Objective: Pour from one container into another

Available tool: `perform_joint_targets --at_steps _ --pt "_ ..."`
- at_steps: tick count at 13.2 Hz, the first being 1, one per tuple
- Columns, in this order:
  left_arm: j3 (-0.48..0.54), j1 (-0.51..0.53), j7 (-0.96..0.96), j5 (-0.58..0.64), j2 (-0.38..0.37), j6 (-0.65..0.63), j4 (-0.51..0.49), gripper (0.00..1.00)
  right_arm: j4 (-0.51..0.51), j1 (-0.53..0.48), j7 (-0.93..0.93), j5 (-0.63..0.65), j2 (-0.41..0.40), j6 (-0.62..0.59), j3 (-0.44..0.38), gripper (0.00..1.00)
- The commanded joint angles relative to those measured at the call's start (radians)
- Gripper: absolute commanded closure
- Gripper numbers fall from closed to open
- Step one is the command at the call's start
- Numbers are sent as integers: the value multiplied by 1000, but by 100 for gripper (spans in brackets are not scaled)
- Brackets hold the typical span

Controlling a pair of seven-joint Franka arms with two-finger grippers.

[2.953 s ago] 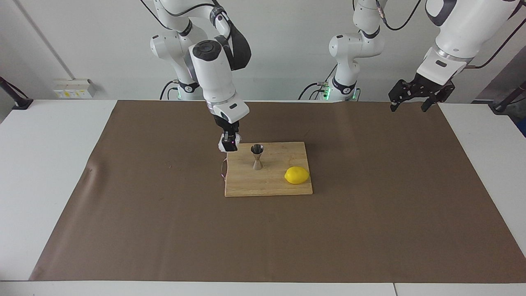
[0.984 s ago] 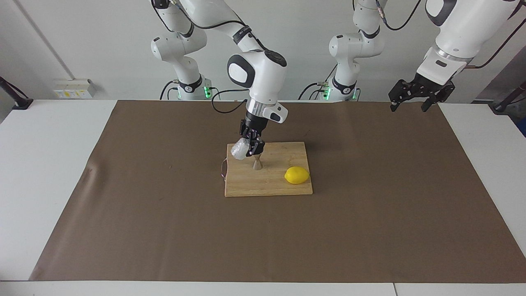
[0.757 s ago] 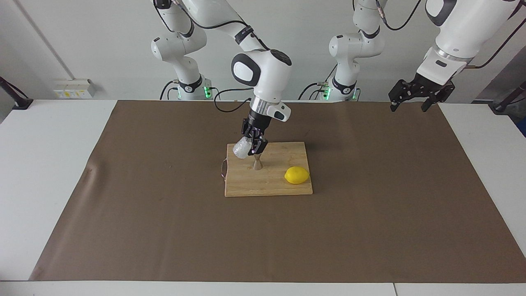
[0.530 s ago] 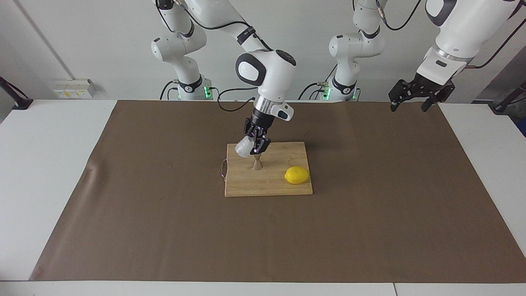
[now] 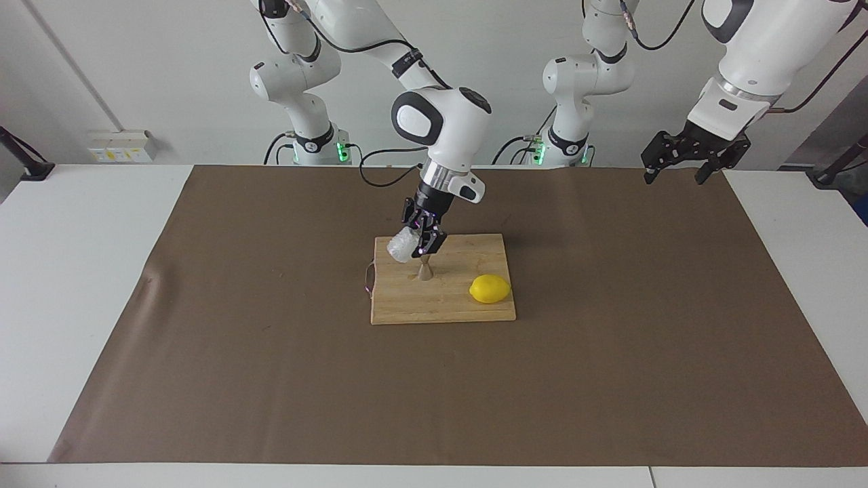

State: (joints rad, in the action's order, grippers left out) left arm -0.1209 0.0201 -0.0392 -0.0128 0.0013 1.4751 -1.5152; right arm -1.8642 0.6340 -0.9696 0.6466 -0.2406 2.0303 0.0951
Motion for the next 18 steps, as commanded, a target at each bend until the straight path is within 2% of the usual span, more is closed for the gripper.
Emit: perform_joint_targets --at_steps 1,13,18 --pt "-3 8 -1 13 -30 -2 -34 0 -3 13 35 38 -2 -15 2 100" --pt "-3 8 -1 14 -30 -2 -34 0 0 15 51 62 1 -25 2 100" --pt "-3 8 -1 13 -32 -2 -34 0 22 3 48 7 24 -51 3 100"
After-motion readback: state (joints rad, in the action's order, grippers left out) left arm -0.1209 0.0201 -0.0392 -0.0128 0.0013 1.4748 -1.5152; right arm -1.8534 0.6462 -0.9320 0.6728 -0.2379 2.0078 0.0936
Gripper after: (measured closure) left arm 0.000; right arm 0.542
